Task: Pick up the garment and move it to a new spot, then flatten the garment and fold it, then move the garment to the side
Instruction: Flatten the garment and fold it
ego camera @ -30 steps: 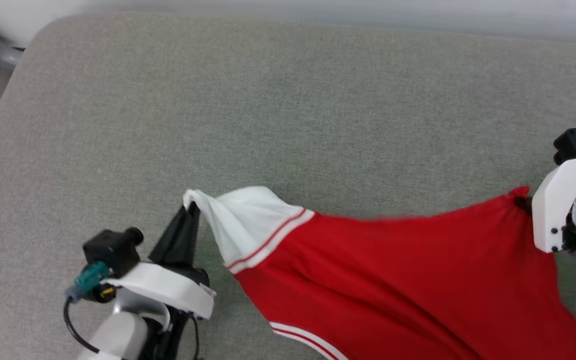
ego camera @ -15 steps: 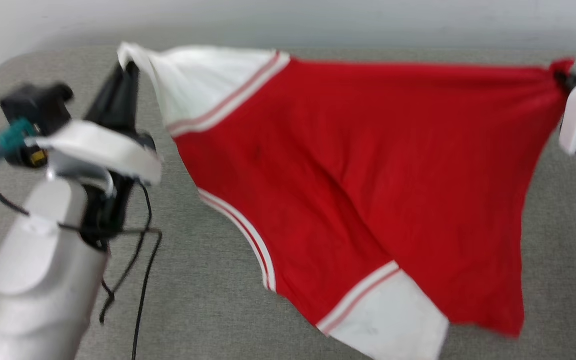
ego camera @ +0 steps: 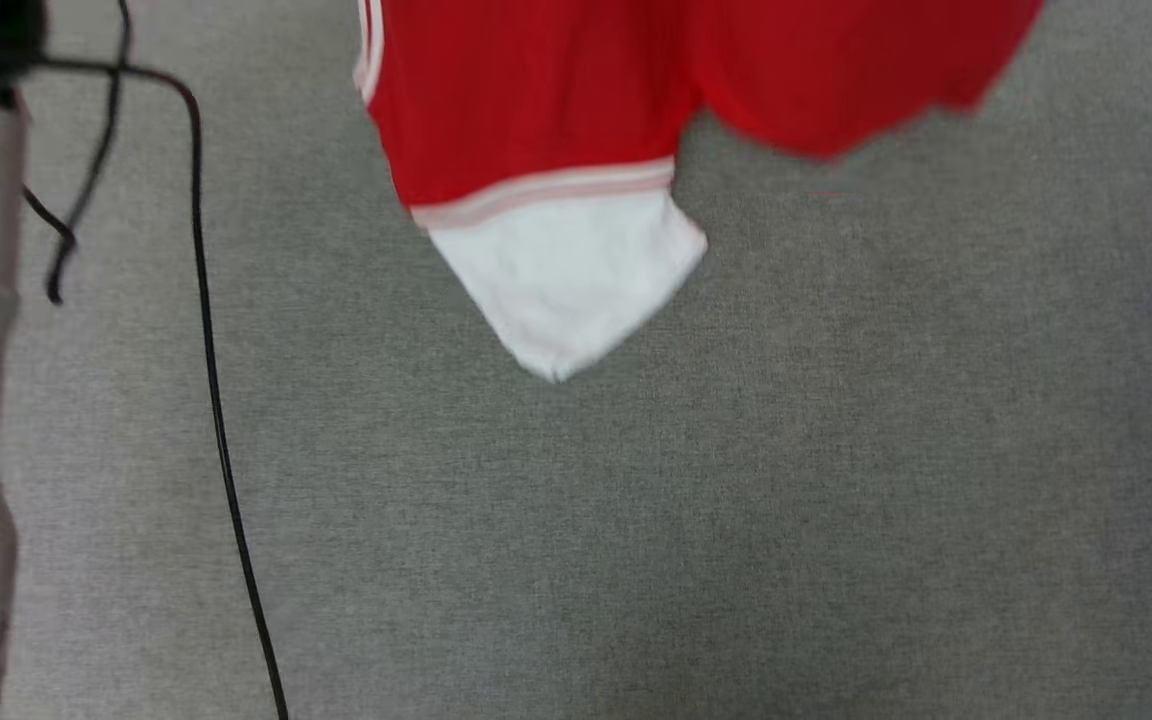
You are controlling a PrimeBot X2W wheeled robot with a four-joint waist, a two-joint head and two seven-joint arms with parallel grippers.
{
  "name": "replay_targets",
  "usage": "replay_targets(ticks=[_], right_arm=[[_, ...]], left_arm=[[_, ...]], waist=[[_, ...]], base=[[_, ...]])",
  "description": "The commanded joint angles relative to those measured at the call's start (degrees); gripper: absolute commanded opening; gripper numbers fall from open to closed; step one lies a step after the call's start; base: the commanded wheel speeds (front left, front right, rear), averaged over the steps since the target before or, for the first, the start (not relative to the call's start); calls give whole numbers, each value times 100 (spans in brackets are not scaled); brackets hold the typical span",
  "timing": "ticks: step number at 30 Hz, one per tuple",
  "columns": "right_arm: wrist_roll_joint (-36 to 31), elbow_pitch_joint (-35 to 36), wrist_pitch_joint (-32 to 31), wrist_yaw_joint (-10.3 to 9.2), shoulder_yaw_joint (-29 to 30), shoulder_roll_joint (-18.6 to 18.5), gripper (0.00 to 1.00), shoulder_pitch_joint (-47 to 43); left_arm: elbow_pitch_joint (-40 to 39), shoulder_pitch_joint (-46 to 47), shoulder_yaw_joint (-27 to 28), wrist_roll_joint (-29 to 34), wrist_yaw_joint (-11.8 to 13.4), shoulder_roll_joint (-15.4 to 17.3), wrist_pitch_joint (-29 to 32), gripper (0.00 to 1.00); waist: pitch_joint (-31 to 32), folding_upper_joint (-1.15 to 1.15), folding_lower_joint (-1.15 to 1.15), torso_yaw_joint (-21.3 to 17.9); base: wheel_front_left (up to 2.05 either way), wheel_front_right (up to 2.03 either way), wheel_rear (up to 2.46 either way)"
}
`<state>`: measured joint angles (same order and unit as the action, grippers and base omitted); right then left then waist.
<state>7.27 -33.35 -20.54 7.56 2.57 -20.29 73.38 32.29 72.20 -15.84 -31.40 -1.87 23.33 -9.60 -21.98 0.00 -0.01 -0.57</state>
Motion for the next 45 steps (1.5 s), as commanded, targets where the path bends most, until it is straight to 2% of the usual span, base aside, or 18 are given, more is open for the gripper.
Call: replay_targets(ticks=[1,4,11,18,25,32,39,45], right_arm=[[-70,-56,78,-14,63,-41,0,165],[-159,-213,219,-15,92,3,0,567],[-66,-620,459,-15,209,207,0,1140],[50,-1176,687,-14,82,396,0,1258],[325,-1820,934,-13,-265,474,0,1075],[657,-2151,1275,-13,-790,397,0,190],[1146,-2066,1662,-13,-1145,225,0,-1288],[1501,-1732,1860,-13,-1314,63,0,-2616]], left_arm=[[93,207,56,46,20,146,-20,0],[292,737,-43,261,17,286,11,0],[727,1445,-49,278,-34,322,16,0],[1262,1516,-37,81,-218,209,-77,0],[1897,1115,-30,-313,-459,4,-175,0],[2271,68,-183,-790,-556,-260,-311,0],[1879,-1620,-500,-1411,-564,-397,-466,0],[1478,-3060,-567,-1579,-557,-385,-547,0]], waist=[[-174,0,1,-73],[-399,0,1,-138],[-928,0,1,-203],[-1383,0,1,-205],[-1559,0,1,-130],[-1171,0,1,-15],[-458,0,1,133],[221,0,1,199]], base=[[0,0,0],[0,0,0],[0,0,0],[0,0,0],[0,0,0],[0,0,0],[0,0,0],[0,0,0]])
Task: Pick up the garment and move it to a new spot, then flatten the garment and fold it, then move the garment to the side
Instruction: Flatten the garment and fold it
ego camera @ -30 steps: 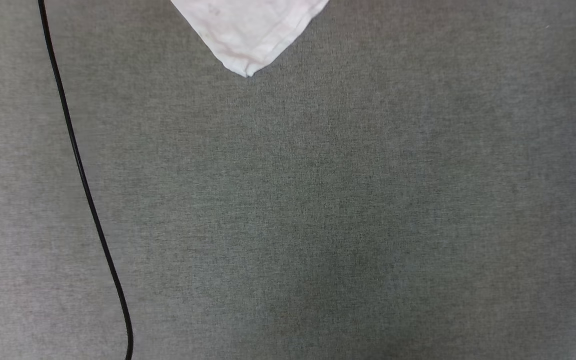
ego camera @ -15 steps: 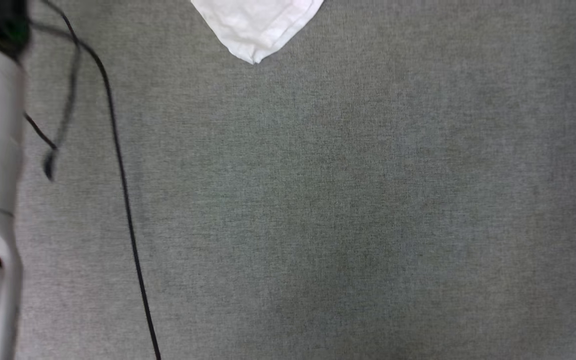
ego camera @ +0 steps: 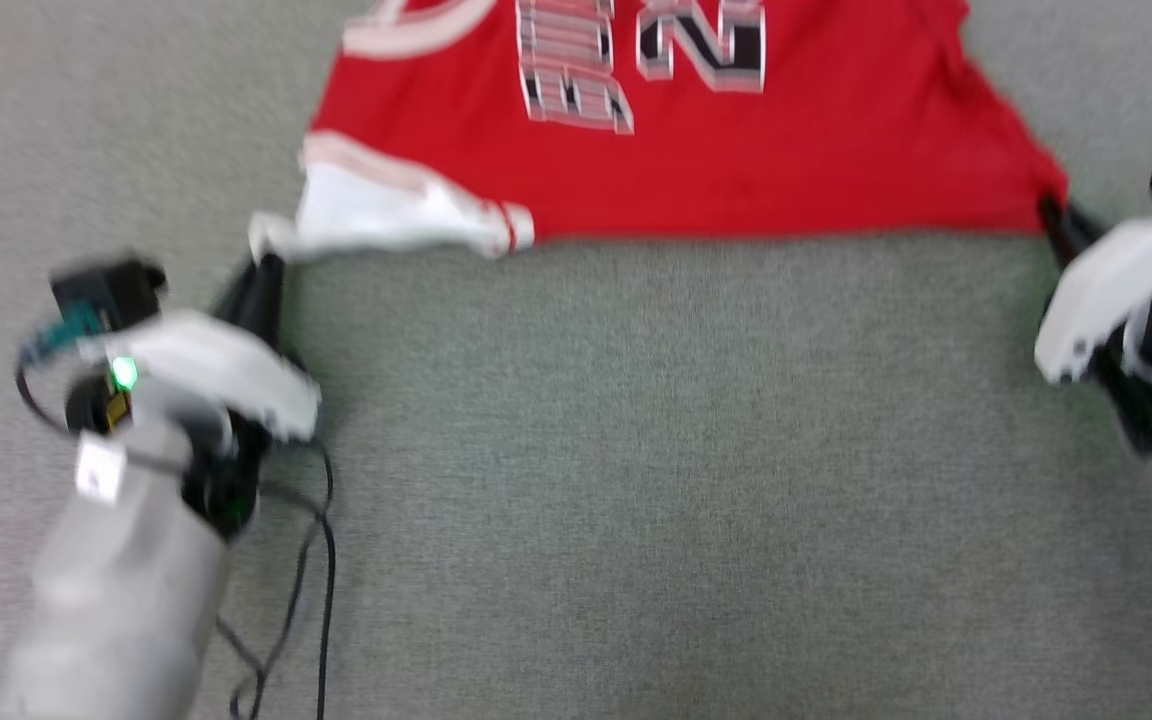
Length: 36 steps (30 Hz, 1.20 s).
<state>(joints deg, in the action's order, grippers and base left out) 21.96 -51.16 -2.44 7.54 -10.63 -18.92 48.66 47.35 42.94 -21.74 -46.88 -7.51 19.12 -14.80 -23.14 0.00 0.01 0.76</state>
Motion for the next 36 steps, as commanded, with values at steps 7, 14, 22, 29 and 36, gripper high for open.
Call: replay_targets(ticks=[7,14,22,29,36], right_arm=[[234,805,126,-12,233,-305,0,-1744],[143,1741,-198,-13,726,-147,0,-3182],[-253,3470,-1167,-13,1671,382,0,-5074],[-610,4927,-2121,-12,2320,1038,0,-6363],[-839,5762,-2684,-12,2634,1369,0,-6943]], left_arm=[[-562,-1480,-1,104,260,119,-46,0],[-1299,-2605,57,-33,610,241,50,0],[-2673,-4025,84,-259,1319,498,634,0],[-3988,-5102,150,-448,1954,786,1166,0],[-5127,-5718,256,-530,2447,1079,1525,0]], waist=[[1058,0,-1,239],[1599,0,-1,318],[2131,0,-1,447],[2412,0,-1,510],[2455,0,-1,537]], base=[[0,0,0],[0,0,0],[0,0,0],[0,0,0],[0,0,0]])
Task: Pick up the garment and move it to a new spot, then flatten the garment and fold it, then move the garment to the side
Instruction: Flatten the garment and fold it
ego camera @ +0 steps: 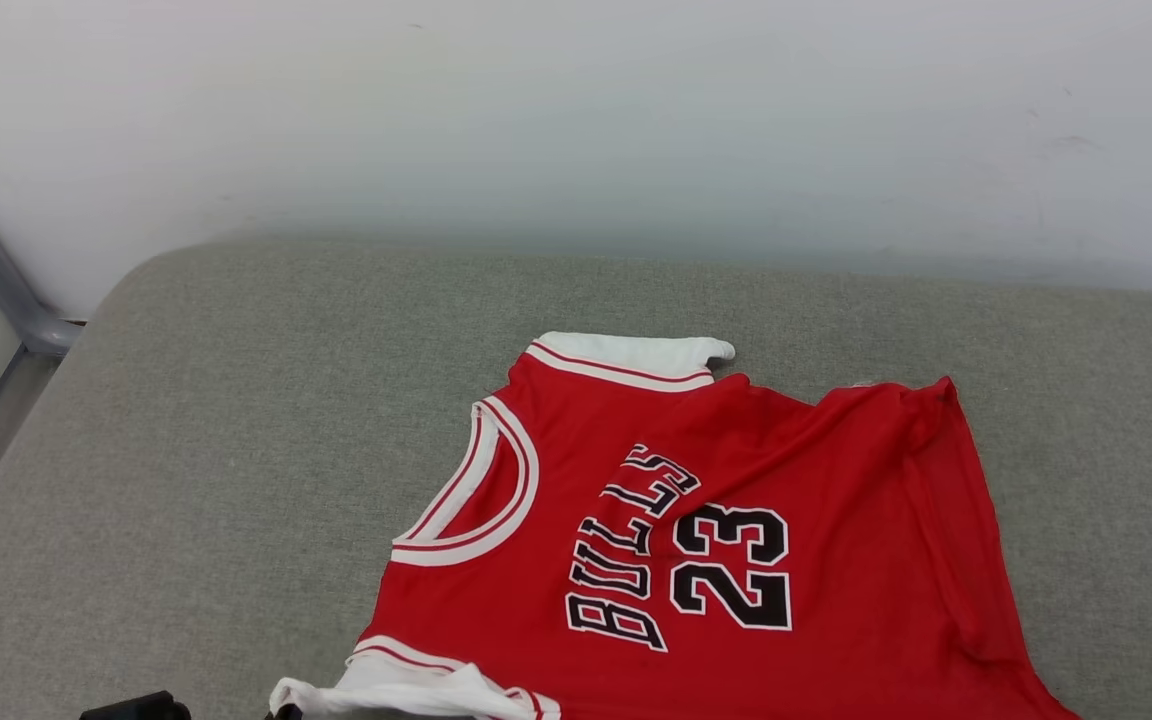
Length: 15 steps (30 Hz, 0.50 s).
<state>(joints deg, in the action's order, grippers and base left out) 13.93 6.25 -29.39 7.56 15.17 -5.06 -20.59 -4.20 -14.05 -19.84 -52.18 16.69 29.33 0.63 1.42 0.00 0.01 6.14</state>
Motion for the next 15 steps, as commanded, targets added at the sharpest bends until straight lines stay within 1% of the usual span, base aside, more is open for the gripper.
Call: replay_targets(ticks=[1,5,7,11,15], right_arm=[[-49,106,-37,-14,67,5,0,-25],[-149,322,-112,-14,69,54,0,148],[-191,407,-85,-14,26,54,0,349],[-271,369,-100,-13,-133,-19,0,742],[-356,204,-2,-12,-317,-148,0,1254]], left_arm=[[-102,-23,81,16,60,81,-3,0],[-452,255,27,145,69,148,47,0],[-492,477,-21,226,-5,124,26,0],[-298,1043,-187,382,-191,-26,-25,0],[104,1640,-294,473,-435,-203,-127,0]], waist=[[-6,0,-1,-7],[-58,0,-1,-46],[-107,0,-1,-86],[-316,0,-1,-165],[-620,0,-1,-248]], base=[[0,0,0],[0,0,0],[0,0,0],[0,0,0],[0,0,0]])
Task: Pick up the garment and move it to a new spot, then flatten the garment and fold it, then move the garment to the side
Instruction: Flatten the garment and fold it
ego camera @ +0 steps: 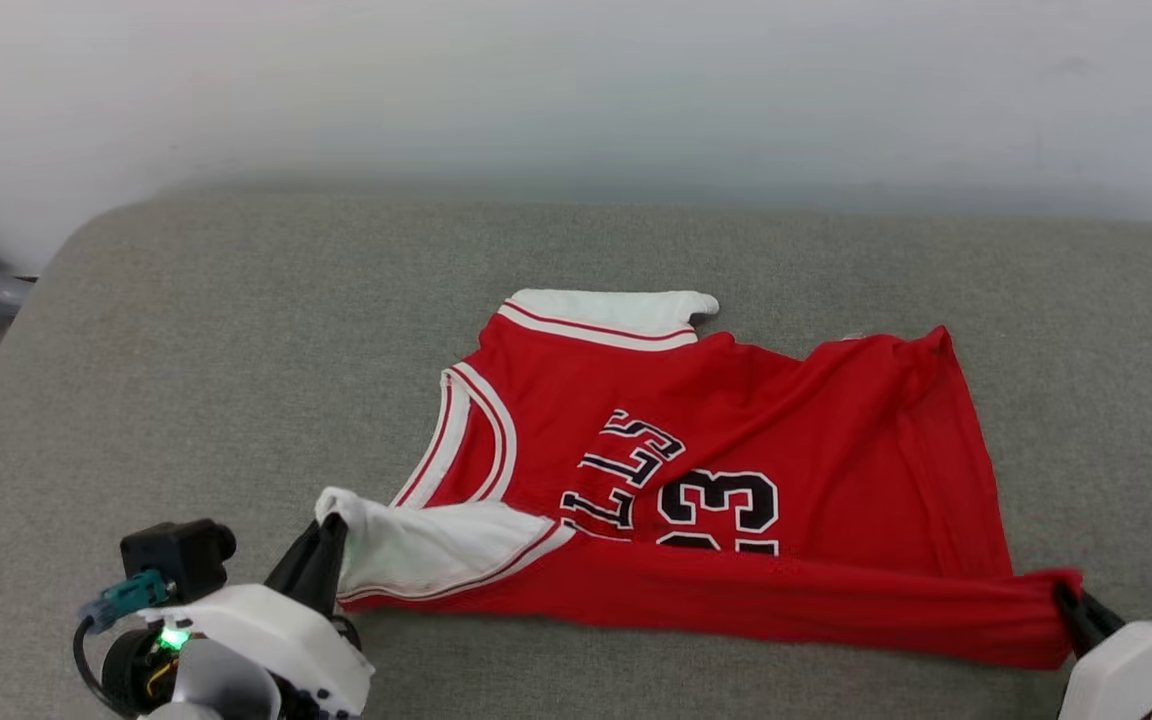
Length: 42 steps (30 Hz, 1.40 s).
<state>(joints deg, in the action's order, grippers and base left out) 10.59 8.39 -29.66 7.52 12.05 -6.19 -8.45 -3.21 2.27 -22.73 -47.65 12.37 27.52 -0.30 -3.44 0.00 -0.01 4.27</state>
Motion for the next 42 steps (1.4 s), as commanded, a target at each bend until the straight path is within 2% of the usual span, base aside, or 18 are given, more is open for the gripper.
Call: replay_targets(ticks=[1,2,3,7,17,18,19,20,21,22,23,30,37,41,42], right_arm=[[-41,-65,61,-7,-39,-78,0,179],[-31,-124,94,-7,-75,-93,0,318],[-25,-355,173,-7,-205,-207,0,716],[14,-711,308,-7,-421,-342,0,1200],[49,-1650,774,-7,-848,-525,0,1841],[49,-1752,849,-7,-841,-507,5,1863],[34,-1835,915,-7,-838,-494,27,1878],[15,-1909,984,-7,-829,-486,78,1888],[7,-1920,1121,-7,-824,-476,100,1910],[-9,-1938,1242,-7,-823,-460,100,1912],[-24,-1933,1403,-6,-808,-448,100,1893],[-83,-1739,2655,-7,-623,-202,100,1675],[-146,-1484,2982,-6,-455,51,100,1433],[-175,-1306,2935,-6,-397,174,100,1247],[-180,-1213,2911,-6,-377,214,100,1154]], left_arm=[[95,187,-21,27,-80,-88,-78,0],[206,340,-21,50,-128,-118,-116,0],[532,756,-51,78,-295,-261,-226,0],[1017,1196,-83,83,-478,-413,-325,0],[2159,1715,-281,-104,-917,-706,-207,0],[2253,1737,-315,-127,-955,-734,-162,0],[2322,1754,-342,-146,-991,-761,-144,0],[2373,1786,-362,-129,-1011,-771,-157,14],[2419,1821,-363,-118,-1029,-781,-190,38],[2454,1837,-369,-124,-1042,-795,-191,67],[2471,1854,-362,-96,-1033,-790,-243,100],[2398,1733,-254,-56,-909,-619,-328,100],[1975,1642,-171,-111,-739,-182,98,100],[1662,1547,-201,-331,-711,185,872,100],[1512,1496,-236,-529,-688,340,1395,100]], waist=[[-226,0,1,-76],[-325,0,1,-95],[-616,0,1,-141],[-949,0,1,-196],[-1296,0,1,-196],[-1301,0,1,-184],[-1296,0,1,-171],[-1286,0,1,-160],[-1268,0,1,-147],[-1246,0,1,-133],[-1211,0,1,-116],[-839,0,1,-99],[-556,0,1,-131],[-439,0,1,-183],[-400,0,1,-221]], base=[[0,0,0],[0,0,0],[0,0,0],[0,0,0],[0,0,0],[0,0,0],[0,0,0],[0,0,0],[0,0,0],[0,0,0],[0,0,0],[0,0,0],[0,0,0],[0,0,0],[0,0,0]])
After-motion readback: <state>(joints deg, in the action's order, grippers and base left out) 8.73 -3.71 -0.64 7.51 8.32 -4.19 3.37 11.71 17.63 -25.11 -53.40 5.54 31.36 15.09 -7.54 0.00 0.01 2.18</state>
